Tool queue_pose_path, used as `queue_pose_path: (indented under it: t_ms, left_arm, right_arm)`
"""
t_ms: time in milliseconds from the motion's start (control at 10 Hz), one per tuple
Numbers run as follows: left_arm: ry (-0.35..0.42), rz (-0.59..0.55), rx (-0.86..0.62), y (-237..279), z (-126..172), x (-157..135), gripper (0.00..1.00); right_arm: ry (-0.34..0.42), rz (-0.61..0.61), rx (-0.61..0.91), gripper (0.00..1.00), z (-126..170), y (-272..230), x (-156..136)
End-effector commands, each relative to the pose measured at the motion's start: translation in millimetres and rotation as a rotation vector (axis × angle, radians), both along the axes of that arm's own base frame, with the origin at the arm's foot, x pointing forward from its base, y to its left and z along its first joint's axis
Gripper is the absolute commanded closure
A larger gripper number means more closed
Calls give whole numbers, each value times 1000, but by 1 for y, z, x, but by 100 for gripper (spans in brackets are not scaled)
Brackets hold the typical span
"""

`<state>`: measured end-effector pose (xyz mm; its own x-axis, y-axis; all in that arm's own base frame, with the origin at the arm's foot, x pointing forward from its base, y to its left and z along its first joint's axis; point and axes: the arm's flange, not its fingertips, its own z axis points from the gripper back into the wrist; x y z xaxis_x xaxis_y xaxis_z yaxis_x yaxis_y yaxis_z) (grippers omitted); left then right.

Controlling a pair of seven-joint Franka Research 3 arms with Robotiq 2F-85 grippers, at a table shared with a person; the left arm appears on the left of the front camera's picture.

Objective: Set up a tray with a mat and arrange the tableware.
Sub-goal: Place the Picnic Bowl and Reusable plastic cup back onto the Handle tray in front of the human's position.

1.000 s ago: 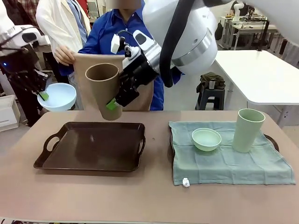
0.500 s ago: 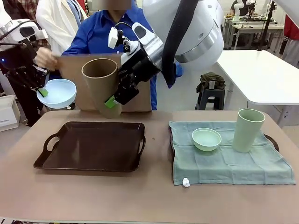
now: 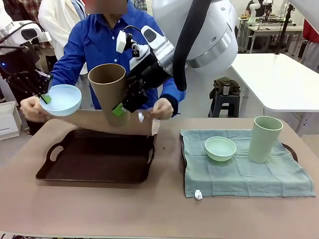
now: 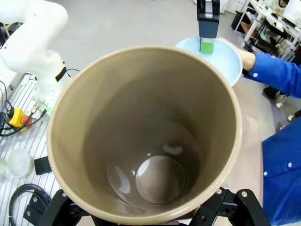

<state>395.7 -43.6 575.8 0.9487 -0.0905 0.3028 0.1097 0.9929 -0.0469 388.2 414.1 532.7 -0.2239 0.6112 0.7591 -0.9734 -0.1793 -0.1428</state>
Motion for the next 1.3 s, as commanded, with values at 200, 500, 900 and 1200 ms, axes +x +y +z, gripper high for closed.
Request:
queue_pose_path:
  t_ms: [200,500,900,1200]
  left_arm:
    - [0,-10,3,1,0,0,100]
    - [0,-10,3,1,0,0,100]
    - [0,-10,3,1,0,0,100]
    - [0,-10,3,1,0,0,100]
  right_arm:
    - [-3,1,2,100,1,1,0]
    - [-3,1,2,100,1,1,0]
    - [-3,1,2,100,1,1,0]
    - [-3,1,2,100,1,1,0]
